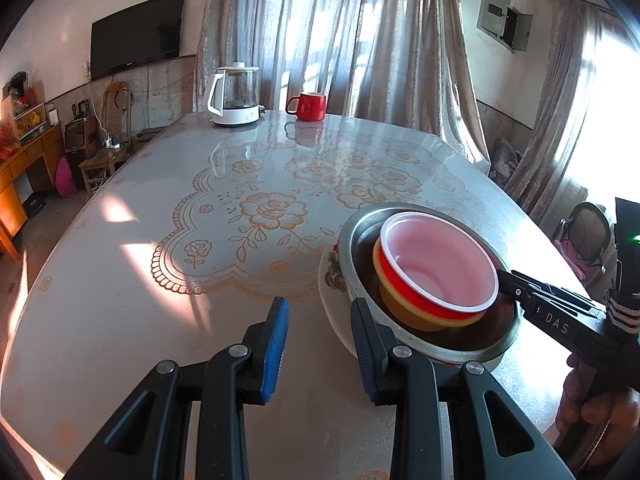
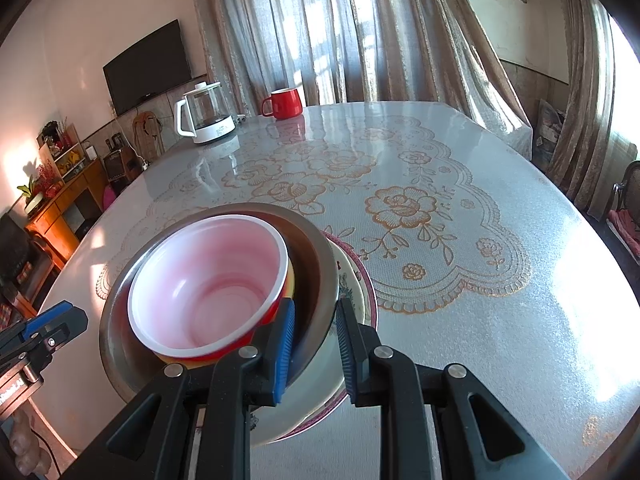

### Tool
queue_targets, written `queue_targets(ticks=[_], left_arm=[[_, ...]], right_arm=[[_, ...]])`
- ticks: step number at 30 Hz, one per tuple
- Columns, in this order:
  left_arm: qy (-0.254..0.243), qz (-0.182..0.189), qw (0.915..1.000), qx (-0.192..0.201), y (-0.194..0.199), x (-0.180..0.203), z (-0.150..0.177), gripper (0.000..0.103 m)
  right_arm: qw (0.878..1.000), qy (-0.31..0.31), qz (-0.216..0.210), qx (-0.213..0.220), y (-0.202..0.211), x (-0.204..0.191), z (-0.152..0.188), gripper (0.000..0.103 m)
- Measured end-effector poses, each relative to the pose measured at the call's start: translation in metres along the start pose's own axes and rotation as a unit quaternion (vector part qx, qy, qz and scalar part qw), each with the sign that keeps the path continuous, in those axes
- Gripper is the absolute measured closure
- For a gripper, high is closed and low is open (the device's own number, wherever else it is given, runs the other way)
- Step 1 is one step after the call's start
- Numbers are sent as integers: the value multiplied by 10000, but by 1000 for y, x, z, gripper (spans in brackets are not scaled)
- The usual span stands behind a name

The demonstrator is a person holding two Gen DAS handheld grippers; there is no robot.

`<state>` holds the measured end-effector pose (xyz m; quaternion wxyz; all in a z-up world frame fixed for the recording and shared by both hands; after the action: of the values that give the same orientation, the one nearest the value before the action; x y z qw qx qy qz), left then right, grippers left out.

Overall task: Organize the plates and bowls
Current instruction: 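Lower the steel bowl onto the top plate of the stack with the right tool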

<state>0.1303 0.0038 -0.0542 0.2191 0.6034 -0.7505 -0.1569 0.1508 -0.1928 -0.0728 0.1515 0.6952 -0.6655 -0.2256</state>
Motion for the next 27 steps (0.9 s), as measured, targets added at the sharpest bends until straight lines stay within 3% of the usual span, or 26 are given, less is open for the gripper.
queue_targets(ticks=[27], left_arm=[[233, -380, 9990, 51, 12, -29, 10, 67]], right_arm=[[9998, 154, 110, -13, 9, -5, 4, 79]])
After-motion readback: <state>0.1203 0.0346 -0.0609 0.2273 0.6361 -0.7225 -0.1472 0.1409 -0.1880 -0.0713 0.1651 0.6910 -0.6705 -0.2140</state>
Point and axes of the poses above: each gripper's, at about its wrist camera, not at the fingertips, and y roughly against the way its jaws point, x to its right, z to its underside, the point moved 9 cm from there along -y, roughly the way its jaws point, and after that the axes turned 11 degrees about x, right-handed, at the moved point
